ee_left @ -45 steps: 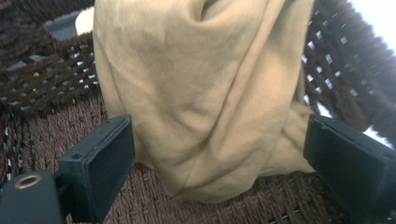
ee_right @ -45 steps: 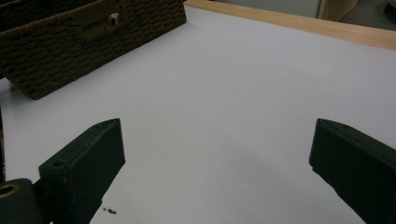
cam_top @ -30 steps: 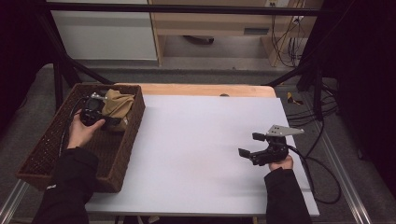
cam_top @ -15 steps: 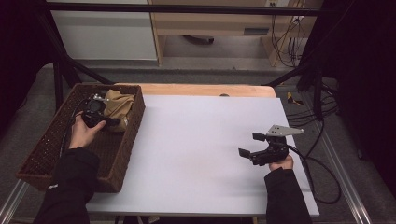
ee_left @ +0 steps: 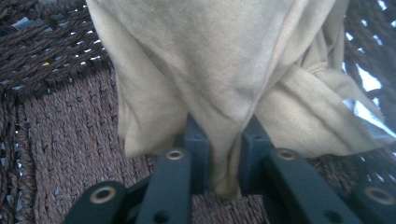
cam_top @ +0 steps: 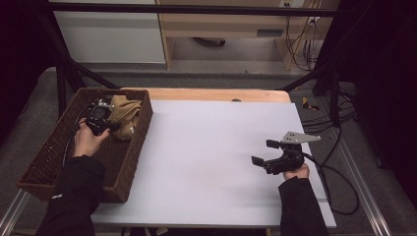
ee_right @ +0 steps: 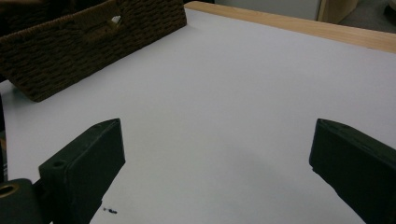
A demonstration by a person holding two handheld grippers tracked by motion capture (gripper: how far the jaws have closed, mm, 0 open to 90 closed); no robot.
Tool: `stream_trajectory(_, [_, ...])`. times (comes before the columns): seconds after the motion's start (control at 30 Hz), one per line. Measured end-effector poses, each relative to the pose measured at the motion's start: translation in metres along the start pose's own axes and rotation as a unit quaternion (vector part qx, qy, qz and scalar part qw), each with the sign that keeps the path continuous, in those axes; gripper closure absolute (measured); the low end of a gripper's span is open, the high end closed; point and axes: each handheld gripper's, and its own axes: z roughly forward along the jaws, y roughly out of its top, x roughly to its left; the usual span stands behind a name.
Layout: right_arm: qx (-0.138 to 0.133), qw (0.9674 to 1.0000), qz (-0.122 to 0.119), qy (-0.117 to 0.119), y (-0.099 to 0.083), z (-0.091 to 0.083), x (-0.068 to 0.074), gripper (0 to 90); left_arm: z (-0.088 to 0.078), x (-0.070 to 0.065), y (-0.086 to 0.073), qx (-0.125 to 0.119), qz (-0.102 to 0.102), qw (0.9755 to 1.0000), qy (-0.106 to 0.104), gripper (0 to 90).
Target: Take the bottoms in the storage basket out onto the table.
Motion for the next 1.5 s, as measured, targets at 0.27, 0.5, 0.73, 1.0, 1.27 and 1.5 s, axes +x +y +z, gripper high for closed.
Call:
stream_trajectory(0.27, [-0.001, 1.0, 0.001, -0.001, 0.0, 0.0, 0.0, 3.9, -0.009, 0.0, 0.002, -0.011, -0.011, 0.9998, -0.008, 82.2])
stream_trajectory(0.5, [-0.001, 1.0, 0.001, -0.002, 0.0, 0.0, 0.0, 3.9, -0.019, 0.001, 0.003, -0.021, -0.02, 0.9995, -0.011, 82.6])
stream_trajectory(0.73, [0.0, 1.0, 0.0, 0.0, 0.0, 0.0, 0.0, 3.9, -0.026, 0.002, 0.004, -0.032, -0.028, 0.9989, -0.019, 82.9])
stream_trajectory(1.0, [0.0, 1.0, 0.0, 0.0, 0.0, 0.0, 0.0, 3.9, -0.038, 0.002, 0.007, -0.045, -0.029, 0.9983, -0.023, 83.2])
stream_trajectory(1.27, [0.0, 1.0, 0.0, -0.001, 0.0, 0.0, 0.0, 3.9, -0.049, 0.004, 0.008, -0.051, -0.026, 0.9978, -0.034, 83.2])
stream_trajectory(1.5, [0.0, 1.0, 0.001, -0.002, 0.0, 0.0, 0.0, 3.9, -0.06, 0.005, 0.009, -0.057, -0.022, 0.9973, -0.041, 83.2])
